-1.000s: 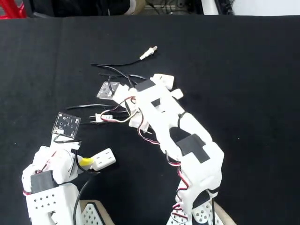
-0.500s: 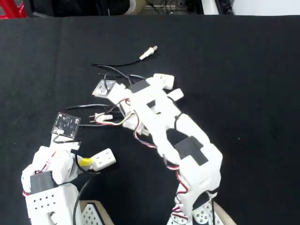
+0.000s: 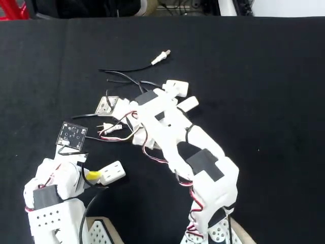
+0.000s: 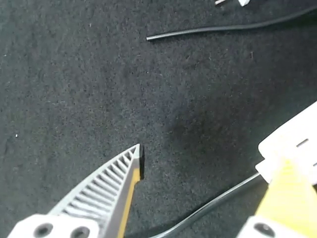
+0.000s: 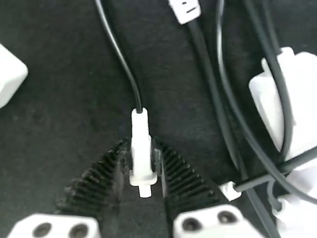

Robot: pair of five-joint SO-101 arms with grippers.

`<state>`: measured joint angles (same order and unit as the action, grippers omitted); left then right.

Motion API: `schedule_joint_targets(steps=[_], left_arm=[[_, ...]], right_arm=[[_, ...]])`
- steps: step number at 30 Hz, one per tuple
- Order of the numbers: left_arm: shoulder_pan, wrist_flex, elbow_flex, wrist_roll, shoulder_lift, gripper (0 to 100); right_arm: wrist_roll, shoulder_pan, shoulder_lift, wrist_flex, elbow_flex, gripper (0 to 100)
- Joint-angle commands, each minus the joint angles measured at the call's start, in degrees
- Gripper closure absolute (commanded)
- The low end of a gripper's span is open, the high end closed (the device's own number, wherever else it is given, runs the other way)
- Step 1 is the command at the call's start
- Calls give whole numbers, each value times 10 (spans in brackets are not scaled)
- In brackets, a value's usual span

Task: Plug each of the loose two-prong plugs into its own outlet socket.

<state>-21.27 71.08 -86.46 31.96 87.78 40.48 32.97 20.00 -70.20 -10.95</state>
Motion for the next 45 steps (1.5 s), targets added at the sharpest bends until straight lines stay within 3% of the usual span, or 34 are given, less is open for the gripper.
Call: schedule_joint_targets(steps=[1,9,23,34,41,45], left_arm=[[-4,-10,1,3,2,604],[-3,-11,1,3,2,604],[-2,-25,-9,1,3,604],[-6,-26,7,-40,3,604],[-7,-26,67,-102,3,604],[0,-27,122,-157,3,604]], right_arm=[[5,15,0,-14,-8,986],[73,19,20,-55,-8,987],[92,32,61,-99,44,987],[41,57,-368,-95,-87,987],[-91,160,-638,-11,-185,987],[-120,208,-726,36,-245,987]])
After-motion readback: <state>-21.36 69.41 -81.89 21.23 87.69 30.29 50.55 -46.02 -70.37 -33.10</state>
